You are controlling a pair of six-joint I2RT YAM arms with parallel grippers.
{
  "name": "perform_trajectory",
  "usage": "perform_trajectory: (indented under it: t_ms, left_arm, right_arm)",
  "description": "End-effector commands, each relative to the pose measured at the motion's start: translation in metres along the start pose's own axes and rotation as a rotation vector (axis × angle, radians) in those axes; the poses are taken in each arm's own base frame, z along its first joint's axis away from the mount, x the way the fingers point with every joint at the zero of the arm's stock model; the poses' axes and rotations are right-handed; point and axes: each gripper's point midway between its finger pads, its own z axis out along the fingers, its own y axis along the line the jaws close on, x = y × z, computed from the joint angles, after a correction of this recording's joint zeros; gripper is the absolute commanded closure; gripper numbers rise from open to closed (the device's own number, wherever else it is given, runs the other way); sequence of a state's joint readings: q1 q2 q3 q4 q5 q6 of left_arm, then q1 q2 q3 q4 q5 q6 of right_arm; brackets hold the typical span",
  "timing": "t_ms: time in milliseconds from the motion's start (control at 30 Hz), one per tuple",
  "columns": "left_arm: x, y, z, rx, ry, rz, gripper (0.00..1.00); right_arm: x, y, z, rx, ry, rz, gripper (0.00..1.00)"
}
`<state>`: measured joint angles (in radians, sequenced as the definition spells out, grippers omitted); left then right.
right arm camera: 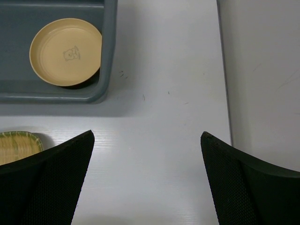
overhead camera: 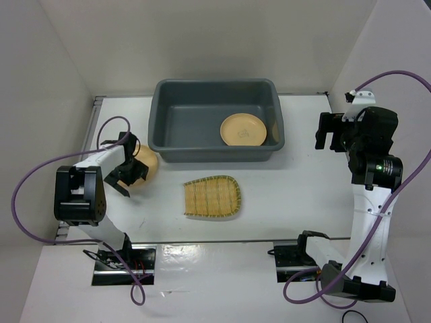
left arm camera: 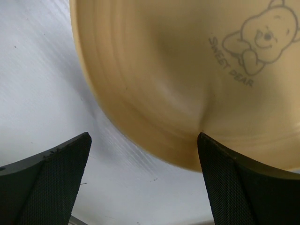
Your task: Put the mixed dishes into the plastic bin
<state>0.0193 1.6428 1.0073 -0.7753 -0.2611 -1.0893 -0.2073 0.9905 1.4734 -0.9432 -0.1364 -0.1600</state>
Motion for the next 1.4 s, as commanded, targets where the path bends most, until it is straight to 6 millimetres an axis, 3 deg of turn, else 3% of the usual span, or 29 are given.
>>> perform_trajectory:
  t_ms: [0, 100, 200, 233, 267, 367, 400, 533, 767, 900, 967, 1067, 1100, 1167, 1300, 1367]
  left_arm:
    - [0.003, 0.003, 0.009, -0.021, 0.012, -0.041, 0.00]
    - [0.003, 0.003, 0.017, -0.044, 0.011, -0.047, 0.01]
    - [0.002, 0.004, 0.022, -0.055, 0.017, -0.053, 0.17]
    - [0.002, 0.004, 0.022, -0.055, 0.017, -0.053, 0.24]
    - [0.003, 0.005, 0.025, -0.063, 0.022, -0.060, 0.39]
    - [-0.005, 0.003, 0.023, -0.063, 0.020, -0.082, 0.66]
    - [-0.012, 0.000, 0.021, -0.052, 0.012, -0.097, 0.80]
    - [-0.026, -0.003, 0.017, -0.043, 0.015, -0.145, 1.00]
    - [-0.065, -0.019, -0.012, 0.033, -0.041, -0.237, 1.00]
    - [-0.100, -0.030, -0.042, 0.103, -0.095, -0.292, 1.00]
    - [-0.126, -0.041, -0.070, 0.165, -0.158, -0.323, 1.00]
    - [-0.147, -0.054, -0.101, 0.231, -0.203, -0.341, 1.00]
    - [-0.161, -0.062, -0.123, 0.280, -0.236, -0.353, 1.00]
    - [-0.176, -0.066, -0.145, 0.321, -0.268, -0.373, 1.00]
    - [-0.196, -0.086, -0.198, 0.475, -0.308, -0.378, 1.00]
    - [-0.195, -0.109, -0.232, 0.608, -0.300, -0.351, 1.00]
  right_arm:
    - [0.002, 0.003, -0.003, -0.016, 0.007, -0.019, 0.02]
    - [0.004, 0.003, -0.003, -0.017, 0.016, -0.027, 0.02]
    - [0.001, 0.001, -0.005, -0.007, 0.009, -0.038, 0.02]
    - [0.001, 0.003, -0.005, -0.015, 0.008, -0.042, 0.02]
    - [0.001, 0.003, -0.005, -0.015, 0.008, -0.042, 0.02]
    - [0.001, 0.003, -0.005, -0.015, 0.008, -0.042, 0.02]
    - [0.003, 0.004, -0.005, -0.017, 0.017, -0.041, 0.02]
    - [0.006, 0.004, -0.003, -0.019, 0.035, -0.038, 0.02]
    - [0.010, 0.010, -0.004, -0.052, 0.049, -0.035, 0.02]
    - [0.012, 0.014, -0.004, -0.073, 0.055, -0.033, 0.02]
    - [0.015, 0.016, -0.003, -0.086, 0.062, -0.031, 0.02]
    - [0.018, 0.018, -0.001, -0.097, 0.070, -0.029, 0.02]
    - [0.018, 0.018, -0.001, -0.097, 0.070, -0.029, 0.02]
    - [0.018, 0.018, -0.001, -0.097, 0.070, -0.029, 0.02]
    - [0.021, 0.019, 0.000, -0.107, 0.078, -0.028, 0.02]
    - [0.026, 0.022, 0.001, -0.119, 0.096, -0.024, 0.02]
